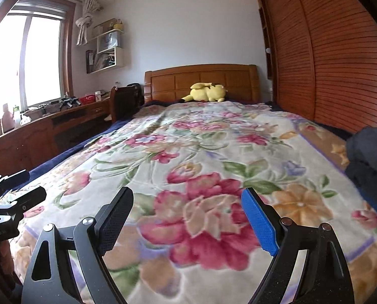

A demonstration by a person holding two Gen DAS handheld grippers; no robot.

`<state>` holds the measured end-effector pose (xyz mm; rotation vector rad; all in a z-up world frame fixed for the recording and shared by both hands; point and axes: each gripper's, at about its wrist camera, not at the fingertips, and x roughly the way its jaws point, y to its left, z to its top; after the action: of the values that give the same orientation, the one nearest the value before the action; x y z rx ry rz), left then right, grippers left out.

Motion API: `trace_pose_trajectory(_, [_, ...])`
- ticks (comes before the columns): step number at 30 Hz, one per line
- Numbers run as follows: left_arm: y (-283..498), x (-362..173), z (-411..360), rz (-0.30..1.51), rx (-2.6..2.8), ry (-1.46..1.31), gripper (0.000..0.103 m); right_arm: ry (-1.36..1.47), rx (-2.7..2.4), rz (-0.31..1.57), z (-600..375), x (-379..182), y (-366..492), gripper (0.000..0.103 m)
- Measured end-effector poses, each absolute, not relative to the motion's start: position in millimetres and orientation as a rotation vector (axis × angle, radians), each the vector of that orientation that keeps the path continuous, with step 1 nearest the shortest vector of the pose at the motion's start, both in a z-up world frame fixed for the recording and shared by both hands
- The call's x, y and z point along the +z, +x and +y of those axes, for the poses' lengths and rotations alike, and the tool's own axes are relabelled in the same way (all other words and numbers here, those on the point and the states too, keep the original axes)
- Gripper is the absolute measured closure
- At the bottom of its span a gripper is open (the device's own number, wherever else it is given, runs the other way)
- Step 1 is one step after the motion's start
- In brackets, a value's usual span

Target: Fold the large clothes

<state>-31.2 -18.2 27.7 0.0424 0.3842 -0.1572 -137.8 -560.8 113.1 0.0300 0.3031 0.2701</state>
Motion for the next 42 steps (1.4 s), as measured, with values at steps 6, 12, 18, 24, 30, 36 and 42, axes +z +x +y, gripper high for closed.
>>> trace_pose_trajectory(6, [-15,6,-5,0.398,-0.120,0.028,0.016,-0.021,0.256,0.300,-565,98,-120,0.015])
trace_pose_trajectory(12, [-6,-3,-1,0.407,-0.120,0.027,0.016,-0.020,0.250,0.310,-581,91,-103,0.015])
trace_pose_trajectory(18, [-4,-6,-3,0.416,-0.127,0.027,0.016,-0.028,0.263,0.308,-586,90,-92,0.015])
trace_pose_trajectory(24, [-4,-7,-4,0.415,-0.125,0.028,0.016,-0.039,0.269,0.303,-573,72,-94,0.015])
trace_pose_trajectory(30, [-4,-7,-4,0.413,-0.124,0.024,0.016,-0.043,0.263,0.299,-571,69,-93,0.015])
trace_pose_trajectory(36, [-4,-9,-5,0.406,-0.121,0.027,0.016,-0.045,0.263,0.299,-568,68,-93,0.015])
trace_pose_trajectory(42, [-6,-9,-4,0.405,-0.121,0.027,0.016,-0.044,0.264,0.298,-568,68,-92,0.015])
